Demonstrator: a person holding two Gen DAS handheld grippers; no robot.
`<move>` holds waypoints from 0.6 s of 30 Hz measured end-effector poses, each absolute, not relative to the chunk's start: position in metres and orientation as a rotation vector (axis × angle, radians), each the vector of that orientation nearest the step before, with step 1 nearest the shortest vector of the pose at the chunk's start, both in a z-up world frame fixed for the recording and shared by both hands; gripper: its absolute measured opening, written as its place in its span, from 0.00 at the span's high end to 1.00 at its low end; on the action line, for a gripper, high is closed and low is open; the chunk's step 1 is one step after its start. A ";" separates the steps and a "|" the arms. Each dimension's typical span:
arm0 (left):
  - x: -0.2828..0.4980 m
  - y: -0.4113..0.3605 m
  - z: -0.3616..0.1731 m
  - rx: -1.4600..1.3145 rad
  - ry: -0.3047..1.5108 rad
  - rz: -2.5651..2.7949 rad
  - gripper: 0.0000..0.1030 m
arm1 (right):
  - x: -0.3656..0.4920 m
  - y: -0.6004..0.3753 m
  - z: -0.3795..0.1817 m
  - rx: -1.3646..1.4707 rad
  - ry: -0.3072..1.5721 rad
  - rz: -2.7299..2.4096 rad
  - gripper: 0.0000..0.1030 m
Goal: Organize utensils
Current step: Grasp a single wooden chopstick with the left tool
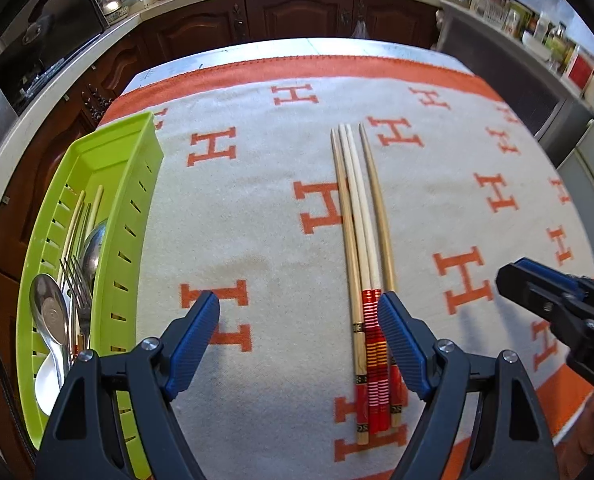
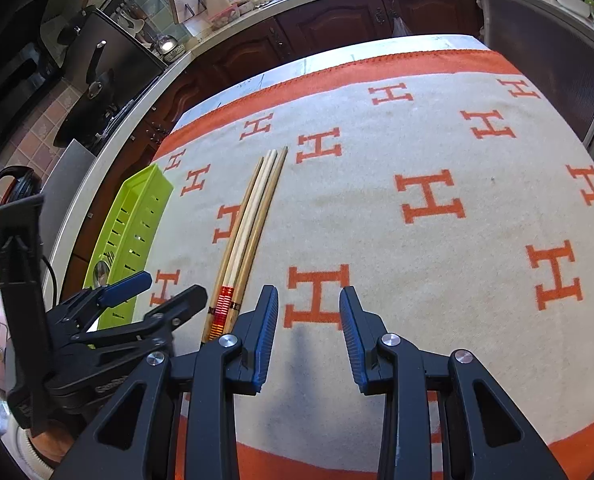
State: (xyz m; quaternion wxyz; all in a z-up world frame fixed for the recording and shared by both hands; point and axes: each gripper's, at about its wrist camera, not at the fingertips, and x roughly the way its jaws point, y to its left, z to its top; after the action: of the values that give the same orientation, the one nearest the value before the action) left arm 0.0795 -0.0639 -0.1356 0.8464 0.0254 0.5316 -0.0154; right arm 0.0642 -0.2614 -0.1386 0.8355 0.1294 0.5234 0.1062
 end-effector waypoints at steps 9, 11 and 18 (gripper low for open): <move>0.083 -0.069 -0.145 0.104 1.148 0.003 0.23 | 0.065 -0.267 -0.142 0.296 1.107 0.230 0.68; 0.084 -0.070 -0.145 0.112 1.145 0.010 0.23 | 0.065 -0.267 -0.142 0.298 1.107 0.230 0.68; 0.088 -0.062 -0.151 0.090 1.165 0.043 0.25 | 0.064 -0.269 -0.143 0.305 1.105 0.234 0.68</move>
State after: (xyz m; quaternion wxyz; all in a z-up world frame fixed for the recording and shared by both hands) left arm 0.0880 -0.0622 -0.1512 0.8339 0.0425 0.5500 0.0201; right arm 0.0644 -0.2693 -0.1433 0.8338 0.1439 0.5214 0.1106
